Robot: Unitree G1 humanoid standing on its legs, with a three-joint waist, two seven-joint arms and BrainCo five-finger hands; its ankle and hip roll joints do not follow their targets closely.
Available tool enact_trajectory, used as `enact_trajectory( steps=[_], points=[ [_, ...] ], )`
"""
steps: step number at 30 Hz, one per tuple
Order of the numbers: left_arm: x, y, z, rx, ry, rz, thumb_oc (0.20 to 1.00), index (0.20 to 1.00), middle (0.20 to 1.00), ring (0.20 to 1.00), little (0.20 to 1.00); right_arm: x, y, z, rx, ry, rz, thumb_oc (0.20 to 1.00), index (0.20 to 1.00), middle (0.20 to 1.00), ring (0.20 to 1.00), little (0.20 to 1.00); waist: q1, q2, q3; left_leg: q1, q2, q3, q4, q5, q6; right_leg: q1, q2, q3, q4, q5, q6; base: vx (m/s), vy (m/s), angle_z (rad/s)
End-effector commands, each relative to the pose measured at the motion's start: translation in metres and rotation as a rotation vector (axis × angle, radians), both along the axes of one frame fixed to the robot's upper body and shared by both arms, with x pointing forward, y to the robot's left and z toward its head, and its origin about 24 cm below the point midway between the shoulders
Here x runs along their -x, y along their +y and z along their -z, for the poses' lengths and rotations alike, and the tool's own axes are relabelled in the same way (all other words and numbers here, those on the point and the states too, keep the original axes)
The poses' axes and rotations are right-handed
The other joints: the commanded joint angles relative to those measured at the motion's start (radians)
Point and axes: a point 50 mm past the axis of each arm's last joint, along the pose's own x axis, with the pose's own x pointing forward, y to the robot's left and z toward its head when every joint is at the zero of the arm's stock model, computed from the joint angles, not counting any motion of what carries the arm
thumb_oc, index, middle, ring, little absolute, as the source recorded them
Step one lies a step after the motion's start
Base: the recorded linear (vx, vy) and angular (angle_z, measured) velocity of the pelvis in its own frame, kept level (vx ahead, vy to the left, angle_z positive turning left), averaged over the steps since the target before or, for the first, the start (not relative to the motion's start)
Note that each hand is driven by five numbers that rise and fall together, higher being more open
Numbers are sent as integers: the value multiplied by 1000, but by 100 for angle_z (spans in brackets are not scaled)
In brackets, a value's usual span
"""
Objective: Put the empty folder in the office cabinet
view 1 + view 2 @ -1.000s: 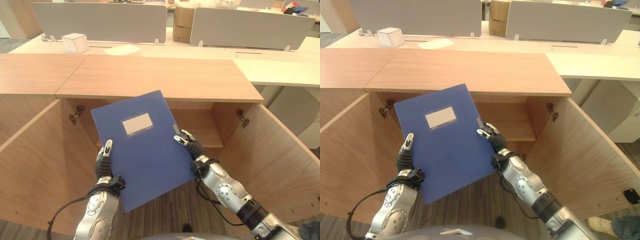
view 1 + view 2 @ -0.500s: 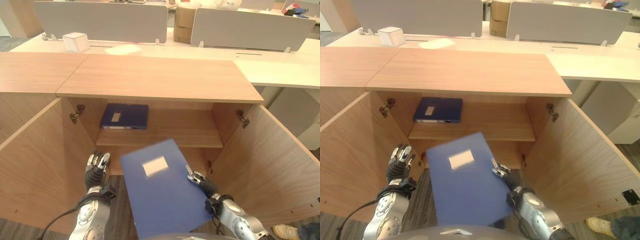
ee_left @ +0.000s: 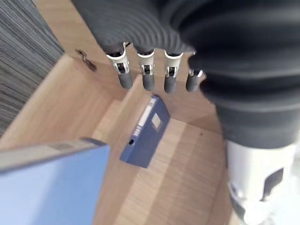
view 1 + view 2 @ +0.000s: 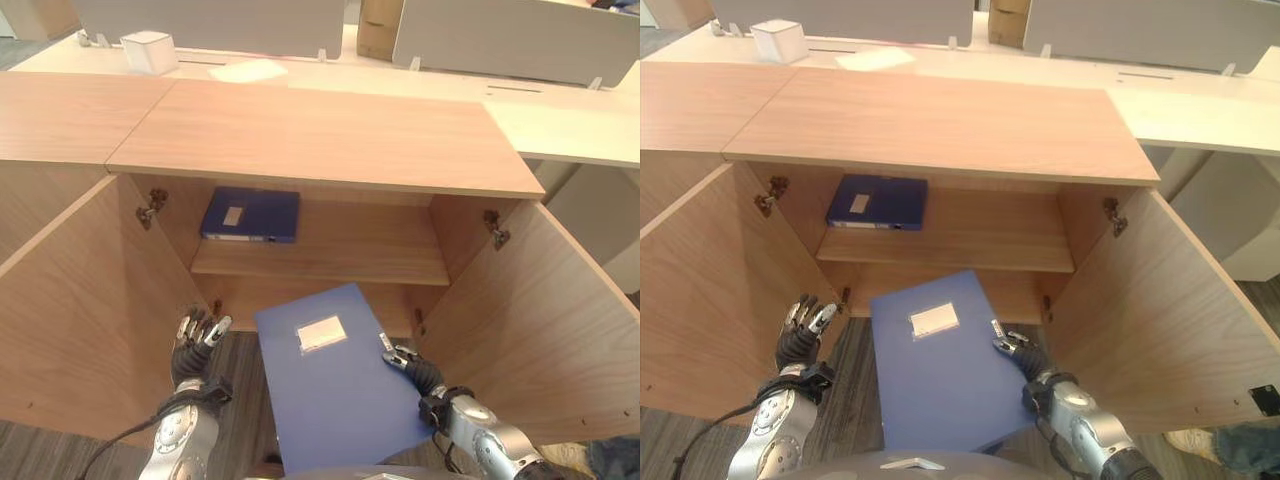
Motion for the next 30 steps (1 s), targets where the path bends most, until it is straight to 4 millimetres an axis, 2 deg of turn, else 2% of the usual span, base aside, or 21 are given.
enact_trajectory(
  steps=[1,2,3,6,7,13,17,19,20,22,27,29,30],
  points=[
    [-5,18,-4,-141,1,-2,1000,1000,1000,1000,1000,-38,11,-31,-55,-177,4,200,200,200,200,200,15,-30,18,-82,-24,-29,-7,-41,-11,65,-75,-19,2,-108,79,0,0,0],
    [9,26,25,-185,161,-12,1000,1000,1000,1000,1000,-43,12,-34,-80,-183,41,200,200,200,200,200,14,-27,18,-84,-24,-28,-7,-40,-10,64,-75,-19,2,-105,79,0,0,0],
    [16,29,37,-214,230,-5,1000,1000,1000,1000,1000,-45,14,-35,-90,-183,56,200,200,200,200,200,14,-25,16,-84,-25,-26,-7,-39,-9,63,-76,-18,2,-104,79,0,0,0],
    [29,35,56,-256,347,4,1000,1000,1000,1000,1000,-49,16,-38,-112,-185,74,200,200,200,200,200,13,-22,14,-84,-27,-24,-7,-40,-8,62,-77,-18,2,-102,80,5,11,-1],
    [46,40,76,-312,480,27,1000,1000,1000,1000,1000,-53,19,-40,-138,-190,91,200,200,200,200,200,14,-18,11,-86,-28,-24,-7,-40,-7,60,-78,-18,2,-101,81,16,41,-2],
    [93,46,119,-399,804,93,1000,1000,1000,1000,1000,-63,18,-44,-144,-206,116,200,200,200,200,200,15,-13,18,-96,-34,-22,-7,-37,-3,48,-81,-15,2,-96,86,-4,13,2],
    [105,50,126,-424,881,93,1000,1000,1000,1000,1000,-66,16,-48,-131,-224,105,200,200,200,200,200,16,-12,34,-107,-36,-25,-7,-33,-3,34,-81,-15,2,-92,87,-34,1,1],
    [115,57,133,-456,976,73,1000,1000,1000,1000,1000,-77,12,-59,-108,-283,97,200,200,200,200,200,20,-8,91,-155,-40,-30,-7,-13,-4,-16,-82,-10,2,-75,90,-199,-9,-3],
    [115,57,133,-456,975,73,1000,1000,1000,1000,1000,-77,12,-59,-108,-283,97,200,200,200,200,200,20,-8,91,-156,-40,-30,-7,-12,-4,-17,-82,-10,2,-75,90,-182,-11,-7],
    [112,61,134,-446,984,29,1000,1000,1000,1000,1000,-91,10,-72,-99,-342,133,200,200,200,200,200,22,-2,143,-220,-37,-33,-7,18,-6,-86,-77,-9,12,-55,89,-231,-9,-6],
    [100,58,131,-435,931,10,1000,1000,1000,1000,1000,-112,9,-98,-117,-443,226,200,200,200,200,200,28,9,195,-314,-26,-40,-7,58,-13,-175,-70,-13,17,-32,85,-129,-6,4],
    [91,56,128,-441,888,15,1000,1000,1000,1000,1000,-126,9,-117,-127,-506,268,200,200,200,200,200,33,19,219,-368,-16,-48,-7,79,-19,-225,-66,-18,16,-20,82,-161,-25,3],
    [86,50,128,-449,867,36,1000,1000,1000,1000,1000,-140,9,-135,-139,-556,311,200,200,200,200,200,41,22,234,-411,-6,-50,-7,91,-28,-265,-65,-24,10,-12,80,-118,-13,-1]
  ],
)
